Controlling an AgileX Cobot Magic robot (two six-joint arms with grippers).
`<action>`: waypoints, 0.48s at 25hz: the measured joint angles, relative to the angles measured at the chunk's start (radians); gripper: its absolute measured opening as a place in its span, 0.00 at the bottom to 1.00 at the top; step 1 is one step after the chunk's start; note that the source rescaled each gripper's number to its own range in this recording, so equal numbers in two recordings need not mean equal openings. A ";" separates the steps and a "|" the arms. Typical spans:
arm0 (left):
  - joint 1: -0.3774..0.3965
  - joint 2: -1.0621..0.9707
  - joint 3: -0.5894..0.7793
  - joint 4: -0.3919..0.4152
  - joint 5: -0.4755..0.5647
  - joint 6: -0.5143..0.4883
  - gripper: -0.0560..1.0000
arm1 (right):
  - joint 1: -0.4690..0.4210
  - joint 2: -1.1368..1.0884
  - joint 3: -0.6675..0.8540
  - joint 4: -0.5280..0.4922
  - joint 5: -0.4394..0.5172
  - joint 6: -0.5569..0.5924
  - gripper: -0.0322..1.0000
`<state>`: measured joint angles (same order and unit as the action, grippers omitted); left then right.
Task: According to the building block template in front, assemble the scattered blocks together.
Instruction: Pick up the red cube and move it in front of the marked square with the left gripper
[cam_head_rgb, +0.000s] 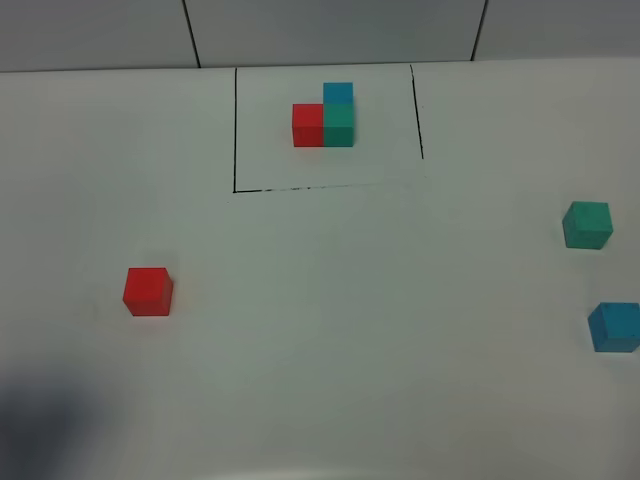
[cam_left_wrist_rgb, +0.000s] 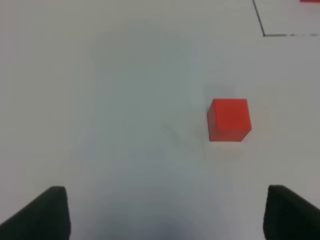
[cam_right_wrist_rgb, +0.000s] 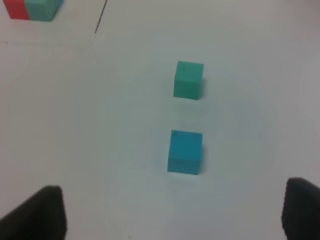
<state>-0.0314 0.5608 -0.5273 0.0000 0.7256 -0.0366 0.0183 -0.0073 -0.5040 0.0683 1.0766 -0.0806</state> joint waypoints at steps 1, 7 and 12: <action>0.000 0.061 0.000 0.000 -0.016 0.000 0.77 | 0.000 0.000 0.000 0.000 0.000 0.000 0.88; 0.000 0.397 -0.076 -0.006 -0.010 0.000 0.77 | 0.000 0.000 0.000 0.000 0.000 0.000 0.88; 0.000 0.626 -0.204 -0.016 0.029 0.000 0.77 | 0.000 0.000 0.000 0.000 0.000 0.000 0.88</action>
<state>-0.0314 1.1868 -0.7316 -0.0161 0.7544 -0.0366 0.0183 -0.0073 -0.5040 0.0683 1.0766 -0.0806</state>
